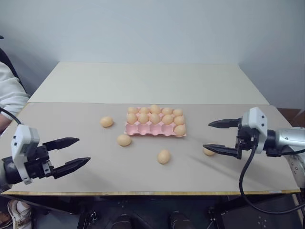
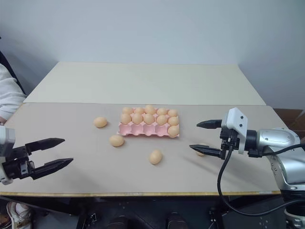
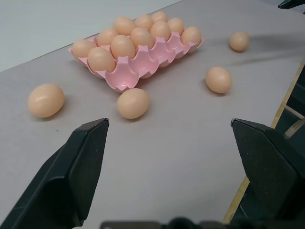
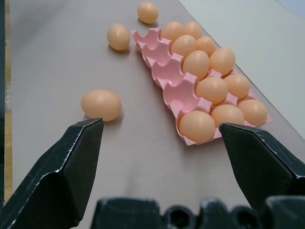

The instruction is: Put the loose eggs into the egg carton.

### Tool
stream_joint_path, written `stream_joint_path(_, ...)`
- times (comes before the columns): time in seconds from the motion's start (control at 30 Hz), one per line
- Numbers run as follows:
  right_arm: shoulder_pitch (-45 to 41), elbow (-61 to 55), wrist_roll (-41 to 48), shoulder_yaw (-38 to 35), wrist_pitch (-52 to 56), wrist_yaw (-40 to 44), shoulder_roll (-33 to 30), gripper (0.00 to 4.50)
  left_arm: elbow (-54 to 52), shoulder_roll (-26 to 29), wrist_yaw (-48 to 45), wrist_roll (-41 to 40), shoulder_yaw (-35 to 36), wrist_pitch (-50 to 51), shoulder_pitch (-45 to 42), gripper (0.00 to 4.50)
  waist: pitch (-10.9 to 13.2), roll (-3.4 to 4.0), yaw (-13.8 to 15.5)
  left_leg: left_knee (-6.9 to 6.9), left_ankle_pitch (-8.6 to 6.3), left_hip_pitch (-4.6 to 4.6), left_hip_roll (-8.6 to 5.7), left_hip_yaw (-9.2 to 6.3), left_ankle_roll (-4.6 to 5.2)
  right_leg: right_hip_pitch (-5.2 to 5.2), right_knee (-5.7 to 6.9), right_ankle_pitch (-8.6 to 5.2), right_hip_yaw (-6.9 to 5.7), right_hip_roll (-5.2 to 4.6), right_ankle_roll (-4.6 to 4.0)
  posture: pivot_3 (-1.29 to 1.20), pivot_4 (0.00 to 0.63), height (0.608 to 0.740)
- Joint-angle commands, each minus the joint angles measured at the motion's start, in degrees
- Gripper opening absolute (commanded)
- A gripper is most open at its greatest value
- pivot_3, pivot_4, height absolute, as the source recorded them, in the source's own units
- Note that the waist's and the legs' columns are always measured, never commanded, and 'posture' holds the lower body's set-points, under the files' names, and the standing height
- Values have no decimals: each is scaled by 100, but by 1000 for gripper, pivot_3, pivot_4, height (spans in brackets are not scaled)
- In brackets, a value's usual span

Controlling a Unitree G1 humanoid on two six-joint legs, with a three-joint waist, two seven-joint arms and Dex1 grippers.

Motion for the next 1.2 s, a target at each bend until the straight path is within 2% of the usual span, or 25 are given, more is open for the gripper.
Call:
stream_joint_path(0.03,134,-99,-45,-279,-71,-55,-129,4500,-61,31,-30,-46,-13,-104,-90,4472,0,0,9,0,0,0,0,0,0,0,0,0,0,0,0,0,150,740)
stream_joint_path(0.13,175,-36,-280,-155,-57,-270,-116,4500,-5,68,-38,-65,-155,-117,-270,4472,0,0,15,2,0,1,0,0,0,1,2,0,-1,0,0,0,150,740)
stream_joint_path(0.3,488,379,-1223,400,-589,-357,-202,4500,104,134,-166,-7,-424,-157,-494,4472,0,0,12,-1,0,0,0,0,0,0,-3,0,-1,1,0,0,150,740)
stream_joint_path(0.5,160,1078,-1795,951,-643,-732,185,4500,244,259,-316,19,-757,-189,-815,4472,0,0,-32,1,0,4,-1,4,0,-1,5,0,3,1,-1,0,150,740)
stream_joint_path(0.73,-188,1707,-2210,1245,-832,-979,501,4500,347,305,-386,70,-1005,-202,-1095,4472,0,0,-19,0,0,-2,-1,4,0,-3,0,0,3,0,0,0,150,740)
stream_joint_path(0.83,-237,1812,-2171,1208,-842,-957,566,3891,377,306,-405,85,-1008,-208,-1123,4500,0,0,-11,-1,0,-2,-1,4,0,-4,1,0,2,1,0,0,150,740)
stream_joint_path(1.03,-171,1637,-2025,1081,-814,-876,571,2003,346,268,-399,112,-975,-225,-1066,4500,0,0,-7,0,0,-1,-1,4,0,-2,3,0,3,1,0,0,150,740)
stream_joint_path(1.2,-478,1147,-1784,1031,-673,-922,764,1938,353,269,-388,124,-968,-257,-1051,4500,0,1,-41,0,0,0,-1,4,0,-3,4,0,3,1,-1,0,150,740)
